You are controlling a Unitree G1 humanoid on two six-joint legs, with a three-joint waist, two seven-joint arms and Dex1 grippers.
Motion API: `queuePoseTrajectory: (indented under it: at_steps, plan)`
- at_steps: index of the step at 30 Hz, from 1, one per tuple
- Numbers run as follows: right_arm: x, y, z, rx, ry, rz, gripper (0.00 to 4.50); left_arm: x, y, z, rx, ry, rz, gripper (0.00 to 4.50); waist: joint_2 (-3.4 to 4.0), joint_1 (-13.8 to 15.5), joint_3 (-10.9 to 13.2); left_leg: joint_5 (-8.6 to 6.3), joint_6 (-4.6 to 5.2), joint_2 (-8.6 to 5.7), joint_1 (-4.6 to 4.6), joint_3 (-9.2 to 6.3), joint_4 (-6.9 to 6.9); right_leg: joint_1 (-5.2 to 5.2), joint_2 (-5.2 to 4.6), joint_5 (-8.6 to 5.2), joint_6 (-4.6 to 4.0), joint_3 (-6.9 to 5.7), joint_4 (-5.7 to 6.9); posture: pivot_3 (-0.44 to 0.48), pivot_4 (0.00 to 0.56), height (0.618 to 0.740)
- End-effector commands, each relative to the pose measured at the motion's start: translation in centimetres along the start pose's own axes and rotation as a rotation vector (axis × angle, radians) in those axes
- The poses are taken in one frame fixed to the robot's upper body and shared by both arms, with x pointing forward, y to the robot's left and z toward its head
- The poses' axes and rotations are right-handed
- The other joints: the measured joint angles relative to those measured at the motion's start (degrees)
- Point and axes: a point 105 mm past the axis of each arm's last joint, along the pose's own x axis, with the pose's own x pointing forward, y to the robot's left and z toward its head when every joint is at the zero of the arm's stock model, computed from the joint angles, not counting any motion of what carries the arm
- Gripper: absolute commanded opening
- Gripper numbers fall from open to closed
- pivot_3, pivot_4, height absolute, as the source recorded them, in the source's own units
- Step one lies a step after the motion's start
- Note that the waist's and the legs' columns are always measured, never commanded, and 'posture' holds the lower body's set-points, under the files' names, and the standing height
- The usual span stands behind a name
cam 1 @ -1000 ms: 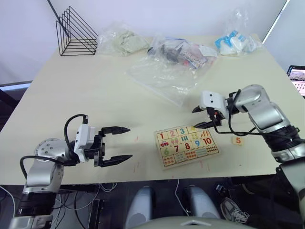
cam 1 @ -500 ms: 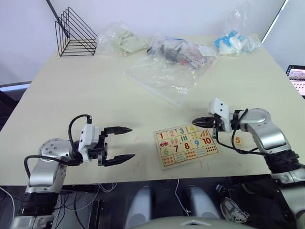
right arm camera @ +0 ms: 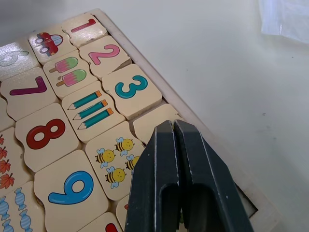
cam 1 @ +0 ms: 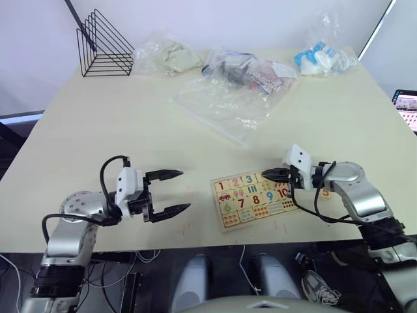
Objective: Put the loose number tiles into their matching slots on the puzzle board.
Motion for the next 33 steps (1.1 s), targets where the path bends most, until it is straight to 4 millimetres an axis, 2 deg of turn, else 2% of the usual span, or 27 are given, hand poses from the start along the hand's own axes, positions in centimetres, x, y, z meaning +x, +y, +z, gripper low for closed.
queuePoseTrajectory:
  at_steps: [1,7,11,15,19,22,24,30,33]
  plan:
    - [-1.4,-0.5,2.0,-0.019,-0.123,-0.067,0.04,0.0,-0.2,0.2,0.019,0.001,0.029,4.50,0.00,0.1,0.0,0.00,0.00,0.00,0.00,-0.01,0.00,0.00,0.00,0.00,0.00,-0.01,0.00,0.000,0.150,0.740]
    - [-3.9,-0.5,2.2,-0.006,-0.179,-0.182,0.04,-0.6,0.3,-0.1,-0.020,-0.004,0.146,4.50,0.00,0.1,0.0,0.00,0.00,0.01,-0.01,-0.03,0.00,0.01,-0.02,0.00,0.00,-0.01,0.00,0.000,0.150,0.740]
    - [-8.1,-1.0,1.6,0.019,-0.262,-0.369,0.04,-1.3,0.1,-1.0,-0.052,0.009,0.235,4.50,-0.01,0.2,0.0,0.00,0.00,0.01,-0.02,-0.04,-0.01,0.02,-0.06,0.00,0.01,-0.01,0.00,0.000,0.150,0.740]
    - [-10.7,-0.7,0.6,0.046,-0.274,-0.453,0.04,-2.1,0.8,-1.4,-0.073,0.000,0.322,4.50,-0.01,0.1,0.0,0.00,0.00,0.01,0.04,-0.01,0.00,0.06,-0.06,0.00,0.02,0.01,0.00,0.000,0.150,0.740]
    - [-14.6,0.3,-1.8,0.104,-0.267,-0.581,1.81,-3.1,0.9,-2.1,-0.099,0.008,0.384,4.50,-0.01,0.3,0.0,0.00,0.00,0.00,0.04,-0.01,-0.01,0.06,-0.01,-0.01,0.01,0.00,-0.01,0.000,0.150,0.740]
    - [-16.3,1.4,-3.4,0.126,-0.241,-0.633,3.19,-3.8,0.7,-2.2,-0.110,0.017,0.405,4.50,-0.01,0.3,0.0,-0.01,0.01,0.00,0.03,-0.01,-0.02,0.11,-0.05,-0.02,0.02,-0.01,-0.07,0.000,0.150,0.740]
    - [-17.1,2.2,-4.4,0.142,-0.222,-0.654,4.37,-4.4,0.8,-2.3,-0.118,0.024,0.428,4.50,-0.01,0.0,0.0,-0.01,0.01,0.01,0.09,0.07,-0.02,0.12,-0.06,-0.02,0.03,0.05,-0.06,0.000,0.150,0.740]
    - [-18.1,4.4,-6.5,0.195,-0.198,-0.639,4.45,-5.8,0.3,-2.7,-0.142,0.041,0.480,4.50,0.02,0.0,0.0,-0.01,0.01,0.05,0.18,0.12,-0.02,0.13,-0.02,-0.09,-0.01,0.07,-0.04,0.000,0.150,0.740]
    - [-18.6,4.8,-7.1,0.213,-0.211,-0.649,4.45,-6.6,-0.2,-2.7,-0.142,0.050,0.497,4.50,0.01,0.1,0.0,-0.02,0.02,0.05,0.14,0.11,-0.03,0.13,-0.04,-0.08,-0.04,0.07,-0.07,0.000,0.150,0.740]
